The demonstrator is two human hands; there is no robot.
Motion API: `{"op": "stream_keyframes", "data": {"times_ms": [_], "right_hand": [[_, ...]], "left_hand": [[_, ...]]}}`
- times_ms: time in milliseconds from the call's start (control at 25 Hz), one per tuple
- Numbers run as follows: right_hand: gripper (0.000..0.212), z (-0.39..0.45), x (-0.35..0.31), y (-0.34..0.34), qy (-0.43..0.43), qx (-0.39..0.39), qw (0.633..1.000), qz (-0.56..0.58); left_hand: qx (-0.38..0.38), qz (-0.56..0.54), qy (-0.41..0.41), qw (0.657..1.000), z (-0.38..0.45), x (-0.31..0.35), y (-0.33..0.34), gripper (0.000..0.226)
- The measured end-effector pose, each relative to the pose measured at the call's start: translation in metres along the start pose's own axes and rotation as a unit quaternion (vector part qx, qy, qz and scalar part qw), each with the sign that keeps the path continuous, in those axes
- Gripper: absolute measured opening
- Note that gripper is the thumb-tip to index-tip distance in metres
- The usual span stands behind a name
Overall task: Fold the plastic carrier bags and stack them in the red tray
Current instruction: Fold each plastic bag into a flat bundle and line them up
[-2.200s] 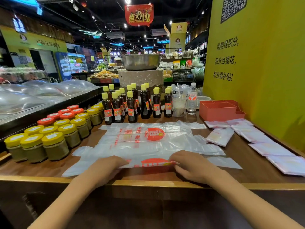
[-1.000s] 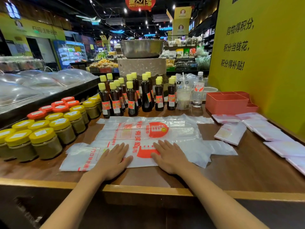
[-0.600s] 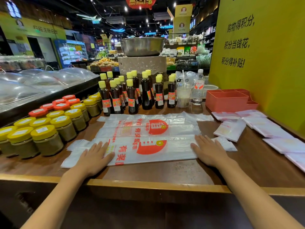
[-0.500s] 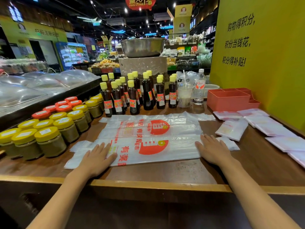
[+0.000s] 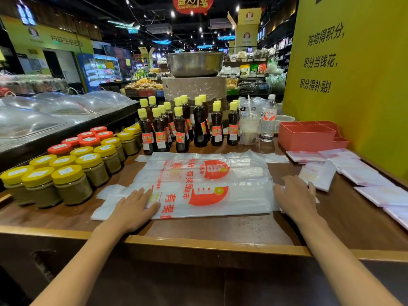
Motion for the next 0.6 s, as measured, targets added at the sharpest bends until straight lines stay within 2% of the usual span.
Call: {"op": "stream_keyframes", "data": {"times_ms": [120, 200, 240, 280, 360, 400, 440, 520, 600], "right_hand": [[0.046, -0.008, -0.033, -0.006, -0.142, 0.099, 0.985, 0.024], [0.046, -0.012, -0.046, -0.015, -0.213, 0.157, 0.962, 0.070], [0.043, -0.013, -0.051, -0.020, -0.229, 0.130, 0.961, 0.087], [0.039, -0.014, -0.057, -0.022, -0.235, 0.061, 0.965, 0.100], [0.038, -0.017, -0.074, -0.021, -0.224, -0.141, 0.960, 0.090], [0.043, -0.019, -0.083, -0.018, -0.213, -0.224, 0.949, 0.069], [0.050, -0.021, -0.091, -0.015, -0.205, -0.275, 0.938, 0.049], [0.057, -0.025, -0.104, -0.010, -0.192, -0.316, 0.929, 0.031], [0.054, -0.026, -0.111, -0.009, -0.168, -0.336, 0.926, 0.028]], "left_hand": [[-0.014, -0.016, 0.032, 0.999, -0.002, 0.001, -0.003, 0.085], [-0.018, -0.031, 0.055, 0.998, -0.003, 0.001, -0.006, 0.113], [-0.017, -0.038, 0.063, 0.997, -0.003, 0.001, -0.006, 0.125], [-0.017, -0.043, 0.070, 0.996, -0.002, 0.000, -0.006, 0.131], [-0.020, -0.049, 0.085, 0.995, -0.002, 0.003, -0.006, 0.130], [-0.019, -0.049, 0.093, 0.994, -0.002, 0.006, -0.006, 0.127], [-0.020, -0.049, 0.098, 0.994, -0.003, 0.010, -0.006, 0.126], [-0.022, -0.045, 0.104, 0.993, -0.003, 0.015, -0.004, 0.122], [-0.014, -0.033, 0.106, 0.994, -0.002, 0.020, -0.003, 0.114]]}}
Point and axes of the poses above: each hand's wrist, its own z-axis towards the middle knuckle, its own y-axis out of the palm, x = y × z, the point moved 2 cm from there along z, towards the middle knuckle, and after that the axes turned 3 degrees about y, right-handed, at the moved point
